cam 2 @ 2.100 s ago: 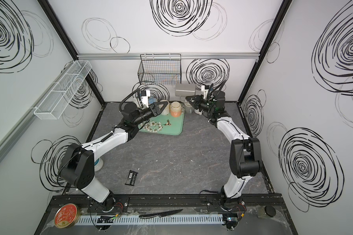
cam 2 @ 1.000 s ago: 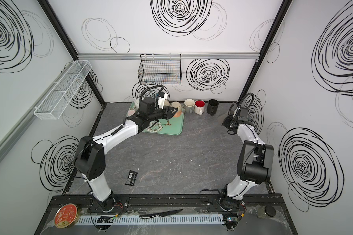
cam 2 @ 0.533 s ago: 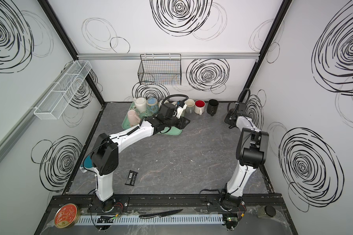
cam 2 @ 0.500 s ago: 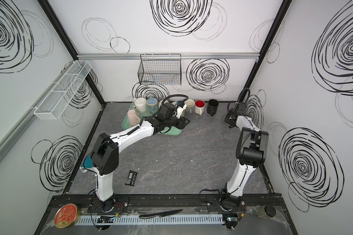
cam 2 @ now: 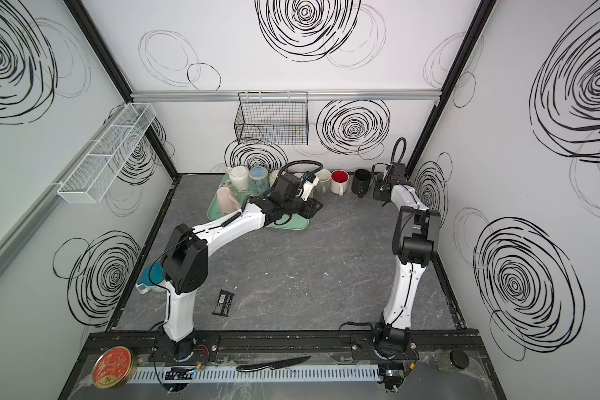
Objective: Turn the mug right side up
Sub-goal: Place the mug at the top-right of the table.
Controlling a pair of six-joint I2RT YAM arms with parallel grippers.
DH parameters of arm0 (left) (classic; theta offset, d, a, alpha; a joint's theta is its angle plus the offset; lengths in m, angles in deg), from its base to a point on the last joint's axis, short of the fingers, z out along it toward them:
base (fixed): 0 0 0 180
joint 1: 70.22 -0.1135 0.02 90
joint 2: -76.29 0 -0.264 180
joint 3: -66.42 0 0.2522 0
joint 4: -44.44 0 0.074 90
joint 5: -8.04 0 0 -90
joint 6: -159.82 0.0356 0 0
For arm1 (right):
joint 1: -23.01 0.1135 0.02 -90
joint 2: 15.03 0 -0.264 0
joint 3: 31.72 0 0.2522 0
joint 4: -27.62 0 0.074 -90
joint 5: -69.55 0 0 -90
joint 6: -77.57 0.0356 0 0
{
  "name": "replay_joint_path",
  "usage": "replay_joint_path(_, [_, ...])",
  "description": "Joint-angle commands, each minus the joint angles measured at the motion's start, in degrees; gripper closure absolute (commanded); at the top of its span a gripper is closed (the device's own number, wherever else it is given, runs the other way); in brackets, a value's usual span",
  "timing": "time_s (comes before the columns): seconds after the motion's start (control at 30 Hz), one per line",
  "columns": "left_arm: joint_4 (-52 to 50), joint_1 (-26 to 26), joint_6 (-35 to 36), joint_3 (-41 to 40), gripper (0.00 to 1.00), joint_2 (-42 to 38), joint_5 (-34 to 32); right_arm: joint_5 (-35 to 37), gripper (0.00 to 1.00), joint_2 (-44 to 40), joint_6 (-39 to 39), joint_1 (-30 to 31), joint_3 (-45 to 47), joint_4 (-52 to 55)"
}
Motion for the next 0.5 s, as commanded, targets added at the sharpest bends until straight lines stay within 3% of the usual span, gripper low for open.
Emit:
replay_joint_path(0.0, [-0.13,-0.18,2.30,2.26,0.55,1.39,-1.17,-0.70,1.00,1.45,-2.38,0.25,-4.34,0.16])
replay_joint_path(0.13, [-0.33,-0.37,2.34,2.31,0.55,1.82,-1.31,-0.63,1.00,2.96,-2.96,0.68,-6.56,1.59])
replay_joint_path(0.33, [-0.48,-0.64,2.29,2.14,0.55,1.87,-1.29,0.98,0.74,3.03,-4.35,1.64,-7.03,2.30])
replay_joint_path(0.47, [-0.35,-0.70,2.37,1.23,0.55,1.35,-1.53,1.98,0.68,2.75,-5.24,2.26,-7.29,2.80])
